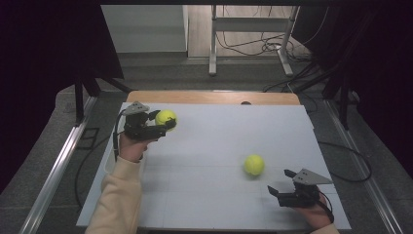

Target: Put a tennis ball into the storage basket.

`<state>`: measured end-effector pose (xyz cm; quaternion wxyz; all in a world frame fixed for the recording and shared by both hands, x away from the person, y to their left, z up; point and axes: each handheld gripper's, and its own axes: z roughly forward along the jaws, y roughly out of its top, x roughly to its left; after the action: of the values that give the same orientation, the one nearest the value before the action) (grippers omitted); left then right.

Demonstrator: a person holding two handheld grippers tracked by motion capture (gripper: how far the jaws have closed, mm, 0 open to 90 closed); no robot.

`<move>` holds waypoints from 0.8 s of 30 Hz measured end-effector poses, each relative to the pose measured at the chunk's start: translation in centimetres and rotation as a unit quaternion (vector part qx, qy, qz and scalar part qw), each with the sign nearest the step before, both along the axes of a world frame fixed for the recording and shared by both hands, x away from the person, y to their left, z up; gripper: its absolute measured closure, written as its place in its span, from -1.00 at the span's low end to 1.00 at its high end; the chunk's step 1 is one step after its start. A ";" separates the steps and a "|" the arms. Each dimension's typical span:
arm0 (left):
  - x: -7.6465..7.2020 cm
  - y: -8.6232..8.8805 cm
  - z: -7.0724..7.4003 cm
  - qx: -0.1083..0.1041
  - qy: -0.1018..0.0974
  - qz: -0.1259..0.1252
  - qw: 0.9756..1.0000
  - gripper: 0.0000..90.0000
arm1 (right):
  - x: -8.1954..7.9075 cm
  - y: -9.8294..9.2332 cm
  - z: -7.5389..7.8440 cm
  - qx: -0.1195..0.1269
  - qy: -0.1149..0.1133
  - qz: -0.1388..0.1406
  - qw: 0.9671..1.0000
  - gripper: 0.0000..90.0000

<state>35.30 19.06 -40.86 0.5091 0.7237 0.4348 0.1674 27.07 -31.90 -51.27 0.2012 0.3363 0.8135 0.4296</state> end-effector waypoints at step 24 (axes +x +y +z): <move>0.2 2.9 -0.2 -0.006 0.002 0.044 0.999 -0.40 | 0.0 0.0 0.0 -0.002 0.001 0.000 1.000 -0.74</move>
<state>35.50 21.95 -41.07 0.5049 0.7011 0.4680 0.1860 27.06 -31.92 -51.28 0.2007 0.3367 0.8145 0.4278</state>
